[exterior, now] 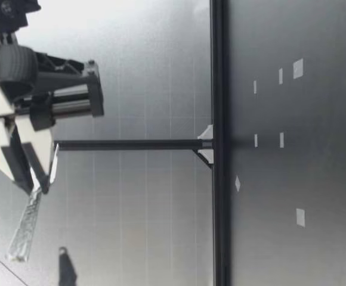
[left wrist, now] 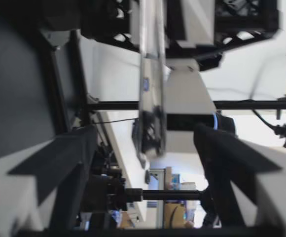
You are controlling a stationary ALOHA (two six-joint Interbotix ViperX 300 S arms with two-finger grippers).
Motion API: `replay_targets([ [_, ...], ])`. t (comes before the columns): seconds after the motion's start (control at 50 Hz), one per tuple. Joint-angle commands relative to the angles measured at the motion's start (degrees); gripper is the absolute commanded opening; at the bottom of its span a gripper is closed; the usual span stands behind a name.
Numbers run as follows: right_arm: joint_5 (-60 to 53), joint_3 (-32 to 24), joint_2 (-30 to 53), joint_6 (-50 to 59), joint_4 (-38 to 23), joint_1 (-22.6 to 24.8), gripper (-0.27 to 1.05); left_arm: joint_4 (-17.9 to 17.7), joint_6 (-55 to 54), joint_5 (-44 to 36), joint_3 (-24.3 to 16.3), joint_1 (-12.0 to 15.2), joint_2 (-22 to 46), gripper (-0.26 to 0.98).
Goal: Pick up the fork and place it on the plate.
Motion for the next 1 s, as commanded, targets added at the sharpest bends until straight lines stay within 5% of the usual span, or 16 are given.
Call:
replay_targets([
  [0.0, 0.4, -2.0, -0.3, 0.7, -0.2, 0.6, 0.09, 0.5, 0.1, -1.0, -1.5, -0.3, 0.6, 0.75],
  [0.36, 0.7, -1.8, 0.7, 3.0, -0.2, 0.7, 0.09, 0.9, 0.0, -3.8, -1.6, -0.3, 1.1, 0.72],
  [0.98, 1.1, -1.7, 2.0, 3.2, -0.1, 0.7, 0.09, 0.8, 0.0, -3.9, -1.1, -0.3, -0.1, 0.33],
])
